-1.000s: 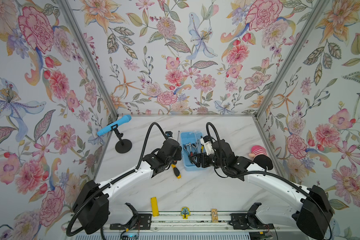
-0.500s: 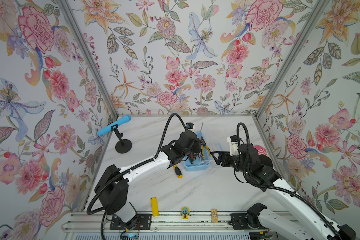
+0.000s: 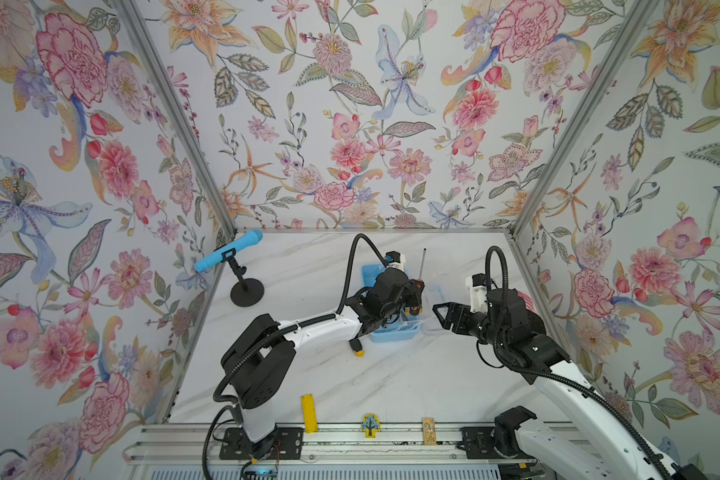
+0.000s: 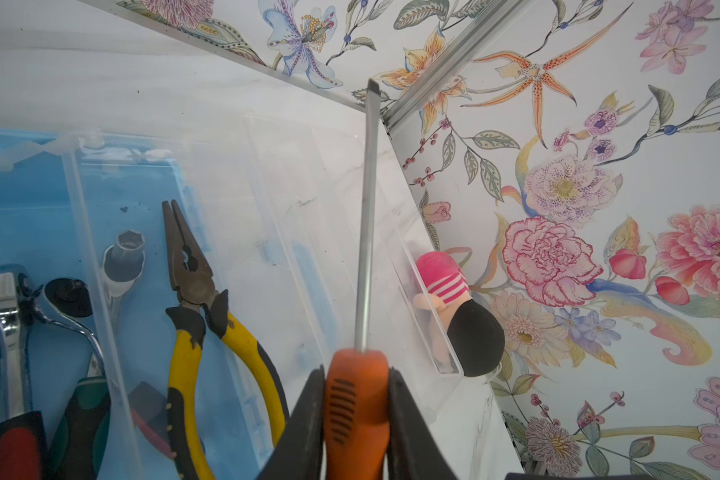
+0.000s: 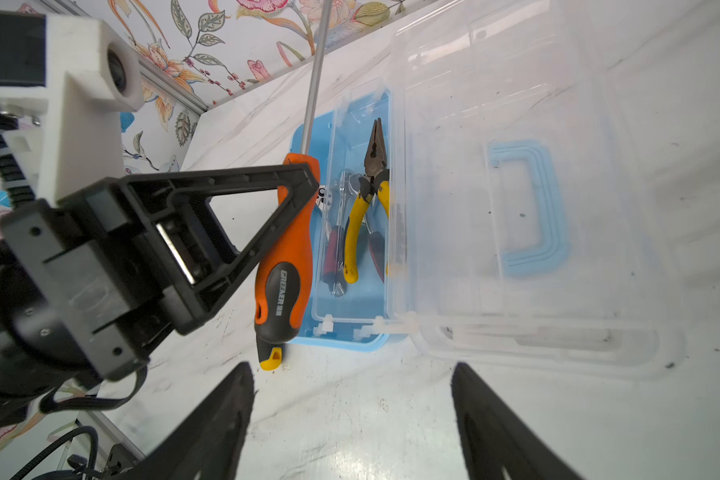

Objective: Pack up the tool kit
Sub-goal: 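Carry the orange screwdriver over the box's clear lid with the left gripper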

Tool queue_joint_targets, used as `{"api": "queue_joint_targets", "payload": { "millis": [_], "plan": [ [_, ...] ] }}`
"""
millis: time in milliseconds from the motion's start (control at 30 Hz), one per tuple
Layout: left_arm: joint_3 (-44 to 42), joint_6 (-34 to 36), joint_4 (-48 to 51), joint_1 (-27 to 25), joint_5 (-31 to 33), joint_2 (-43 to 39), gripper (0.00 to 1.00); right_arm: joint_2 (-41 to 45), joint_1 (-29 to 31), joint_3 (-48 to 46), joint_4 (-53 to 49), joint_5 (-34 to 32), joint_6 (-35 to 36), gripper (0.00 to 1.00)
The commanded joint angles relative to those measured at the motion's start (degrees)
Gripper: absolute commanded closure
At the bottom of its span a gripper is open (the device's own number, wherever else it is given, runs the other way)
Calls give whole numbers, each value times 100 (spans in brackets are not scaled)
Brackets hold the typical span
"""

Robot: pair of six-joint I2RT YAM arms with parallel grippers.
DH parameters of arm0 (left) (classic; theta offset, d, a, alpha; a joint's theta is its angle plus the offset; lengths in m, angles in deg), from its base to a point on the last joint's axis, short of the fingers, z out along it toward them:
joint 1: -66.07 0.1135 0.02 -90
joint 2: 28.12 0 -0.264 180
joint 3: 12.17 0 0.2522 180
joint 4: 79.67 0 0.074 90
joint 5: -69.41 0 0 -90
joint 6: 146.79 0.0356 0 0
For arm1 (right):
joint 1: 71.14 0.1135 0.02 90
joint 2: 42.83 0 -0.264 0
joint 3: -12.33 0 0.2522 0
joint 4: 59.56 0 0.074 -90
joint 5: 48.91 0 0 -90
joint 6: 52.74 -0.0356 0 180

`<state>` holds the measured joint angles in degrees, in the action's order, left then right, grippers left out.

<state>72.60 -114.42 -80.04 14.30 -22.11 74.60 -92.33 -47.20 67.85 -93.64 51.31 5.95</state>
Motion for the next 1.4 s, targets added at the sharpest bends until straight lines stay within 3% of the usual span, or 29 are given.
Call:
{"api": "queue_joint_targets", "payload": {
  "millis": [0,333,567,1367],
  "plan": [
    [23,-274,-438,-60,44,100,100,78,-47,-106,-86,64,48,24],
    [20,-1538,-1583,-220,152,446,100,254,-104,-110,-110,93,-49,24],
    [195,-2115,-1723,-233,587,713,100,458,-239,-122,-271,110,-26,24],
    [781,-2286,-1603,-265,659,1432,100,682,-385,-360,-317,297,-14,23]
  ]
}}
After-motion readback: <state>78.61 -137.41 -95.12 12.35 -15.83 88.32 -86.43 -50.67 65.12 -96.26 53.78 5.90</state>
